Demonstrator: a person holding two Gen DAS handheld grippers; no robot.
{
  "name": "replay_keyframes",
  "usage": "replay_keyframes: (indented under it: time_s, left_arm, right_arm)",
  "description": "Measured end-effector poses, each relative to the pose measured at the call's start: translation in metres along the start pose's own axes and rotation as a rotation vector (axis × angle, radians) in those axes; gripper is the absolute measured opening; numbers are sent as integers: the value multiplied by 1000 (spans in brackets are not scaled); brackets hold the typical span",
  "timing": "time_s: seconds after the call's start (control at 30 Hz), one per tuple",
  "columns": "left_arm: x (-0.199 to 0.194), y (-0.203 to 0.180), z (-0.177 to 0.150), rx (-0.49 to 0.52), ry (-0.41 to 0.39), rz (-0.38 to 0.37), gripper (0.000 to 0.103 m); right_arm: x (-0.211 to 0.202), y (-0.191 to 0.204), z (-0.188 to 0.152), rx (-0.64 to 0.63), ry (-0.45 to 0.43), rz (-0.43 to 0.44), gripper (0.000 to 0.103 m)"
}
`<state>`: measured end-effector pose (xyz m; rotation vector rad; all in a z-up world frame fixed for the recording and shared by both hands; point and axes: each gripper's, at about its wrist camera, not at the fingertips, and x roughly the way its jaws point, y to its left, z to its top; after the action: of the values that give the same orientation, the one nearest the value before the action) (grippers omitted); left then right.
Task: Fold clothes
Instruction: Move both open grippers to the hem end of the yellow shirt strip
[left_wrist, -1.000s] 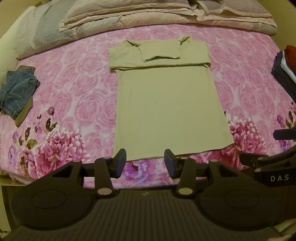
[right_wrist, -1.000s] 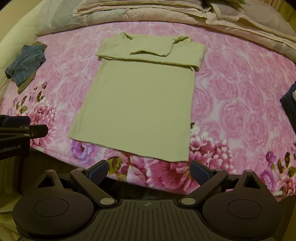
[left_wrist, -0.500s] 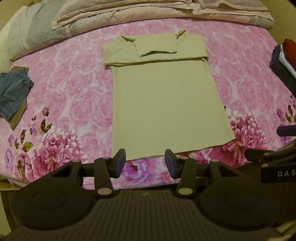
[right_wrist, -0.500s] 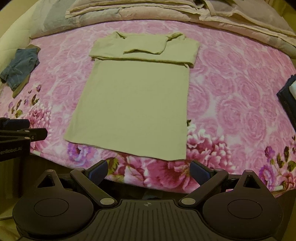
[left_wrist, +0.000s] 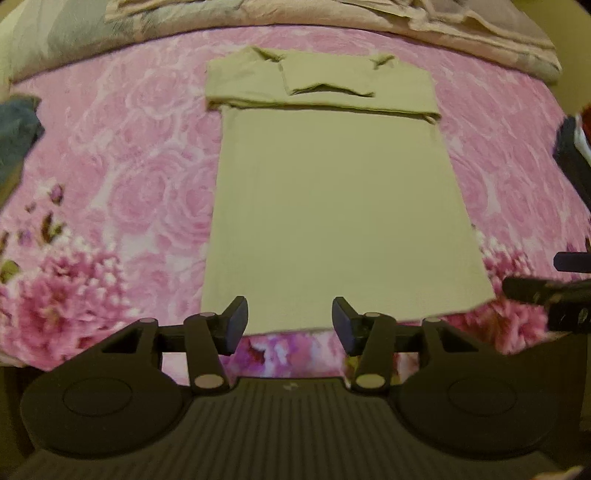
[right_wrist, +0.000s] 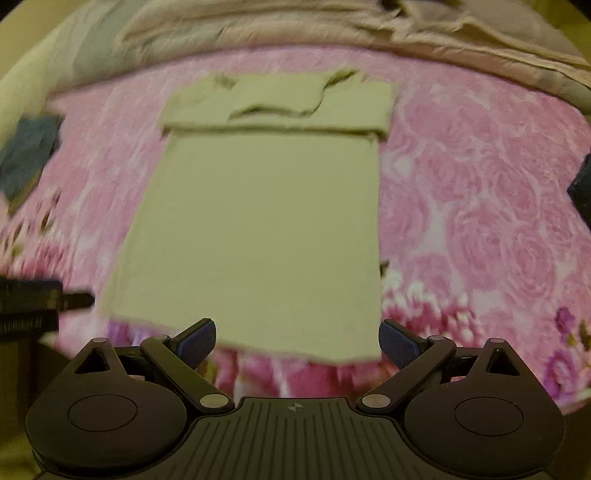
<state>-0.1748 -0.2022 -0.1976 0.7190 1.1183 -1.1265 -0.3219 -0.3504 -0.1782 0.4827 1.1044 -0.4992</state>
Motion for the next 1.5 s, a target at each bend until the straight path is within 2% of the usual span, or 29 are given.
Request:
replay_keyframes:
  time_s: [0.07,0.17,0.27,0.37,0.4,0.43,0.47,0.5,0.57,0.63,0.73,0.83,0.9,1.0,1.1,1.23,1.37,1.5]
  left_arm:
    - [19,12,-5,-21,-44,-13,46]
    - [46,30,-16,-57,-120,-38,46]
    - [66,45,-29,-91,-210,-81,44]
    - [75,51,-47,-98,-303,-122,37]
    - [77,51,-54,-92,-328,-128,36]
    - [79,50,-61,-86,-354,-135,36]
    - [81,48,-69,-80,-373,-136,35]
    - [79,43,-77,-76,-385,-130,35]
    - [69,29,-99,-67,-410,-124,35]
    - [56,15,-120,-68,-402,-109,34]
    - [39,9,-149,-66,-408,-140,35]
    - [32,11,-164,-78,-430,-112,35]
    - [28,14,-169,-99,-447,-120,35]
    - [30,21,-167,-98,-460,-132,35]
    - [38,34,-146,-58,-469,-146,35]
    - [49,48,-100,23,-474,-179,33]
    - [56,51,-53,88,-404,-232,31]
    - [54,60,-49,48,-381,-280,31]
  right_arm:
    - [17,-7,-5,37,-71,30,97]
    - [43,-19,-14,75,-153,27,97]
    - [56,-25,-29,67,-283,-2,97]
    - [66,-29,-47,23,-368,1,97]
    - [68,-30,-54,6,-393,3,94]
    - [72,-31,-63,-15,-407,8,78]
    - [75,-31,-71,-34,-419,13,69]
    - [77,-34,-78,-32,-419,21,66]
    - [74,-42,-99,0,-413,33,66]
    - [68,-50,-119,36,-398,37,66]
    - [51,-65,-144,86,-367,103,66]
    - [40,-72,-156,79,-385,77,66]
    - [35,-74,-157,89,-393,85,66]
    - [35,-72,-156,80,-390,101,66]
    - [41,-75,-151,94,-393,138,66]
    - [56,-99,-132,224,-406,226,66]
    - [72,-129,-106,384,-368,272,66]
    - [61,-150,-97,461,-423,356,66]
